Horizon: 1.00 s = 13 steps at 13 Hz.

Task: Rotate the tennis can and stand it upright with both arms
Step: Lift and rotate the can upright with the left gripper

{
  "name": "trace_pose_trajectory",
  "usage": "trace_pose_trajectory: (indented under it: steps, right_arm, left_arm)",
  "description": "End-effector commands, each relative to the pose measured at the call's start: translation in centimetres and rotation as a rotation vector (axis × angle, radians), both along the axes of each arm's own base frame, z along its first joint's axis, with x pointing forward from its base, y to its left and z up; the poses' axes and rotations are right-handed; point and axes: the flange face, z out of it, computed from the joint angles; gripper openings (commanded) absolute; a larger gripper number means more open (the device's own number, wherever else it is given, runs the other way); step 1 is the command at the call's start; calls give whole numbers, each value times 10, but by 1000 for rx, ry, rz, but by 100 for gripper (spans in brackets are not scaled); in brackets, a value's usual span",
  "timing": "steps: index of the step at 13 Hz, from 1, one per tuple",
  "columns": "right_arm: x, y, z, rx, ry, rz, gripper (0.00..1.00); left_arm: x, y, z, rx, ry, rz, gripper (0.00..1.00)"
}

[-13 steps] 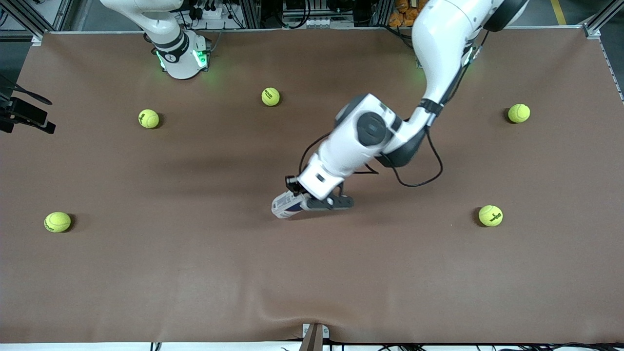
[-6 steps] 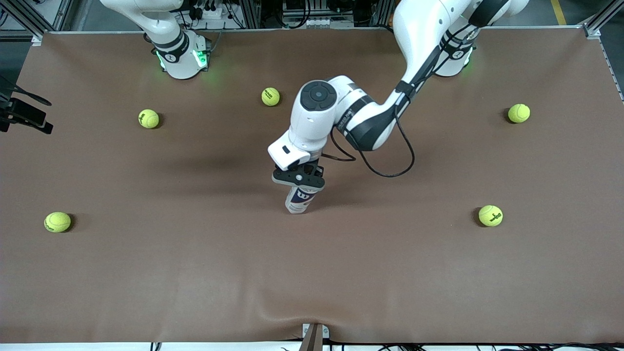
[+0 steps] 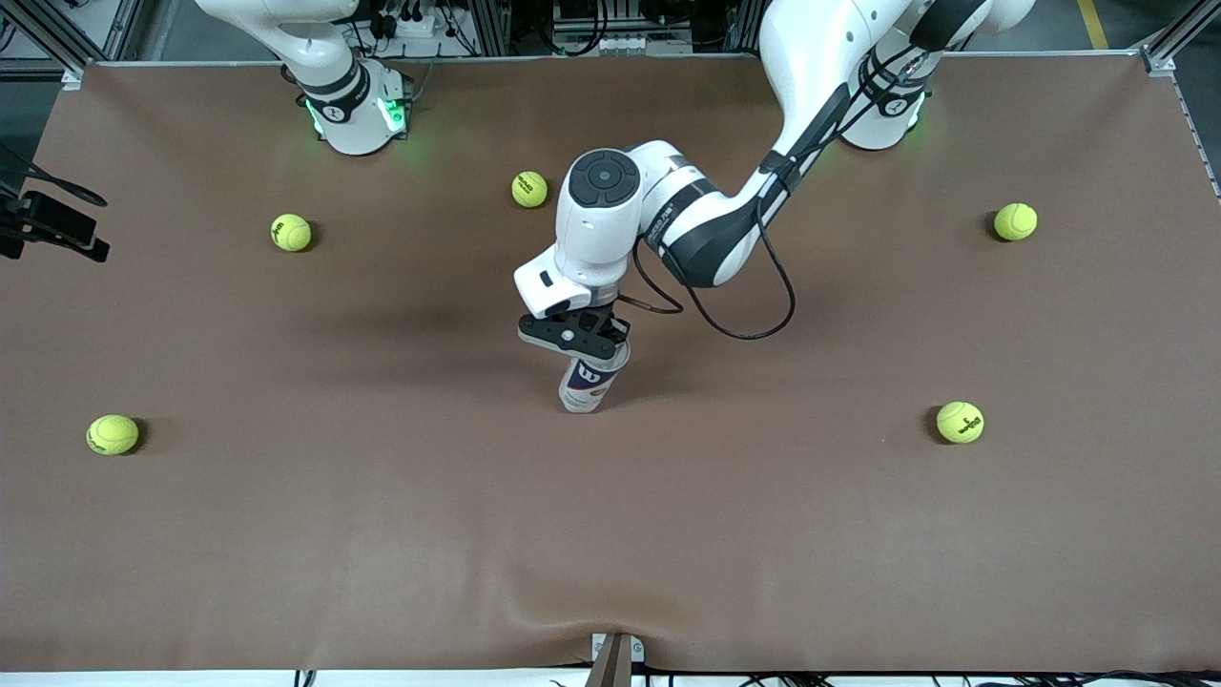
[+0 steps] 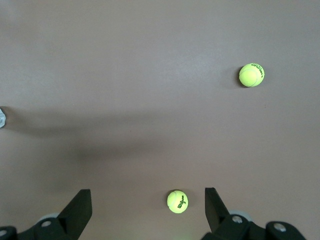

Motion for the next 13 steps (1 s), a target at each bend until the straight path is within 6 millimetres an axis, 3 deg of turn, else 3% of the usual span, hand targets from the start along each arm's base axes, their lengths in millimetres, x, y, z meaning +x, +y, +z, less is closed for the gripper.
trace_pose_trajectory:
  steps: [1, 13]
  right_arm:
    - [-3, 2, 7, -15, 1, -17, 100]
    - [-2, 2, 7, -16, 2, -17, 100]
  left_arm:
    - [1, 2, 7, 18, -18, -16, 100]
    - [9, -9, 27, -91, -100, -10, 100]
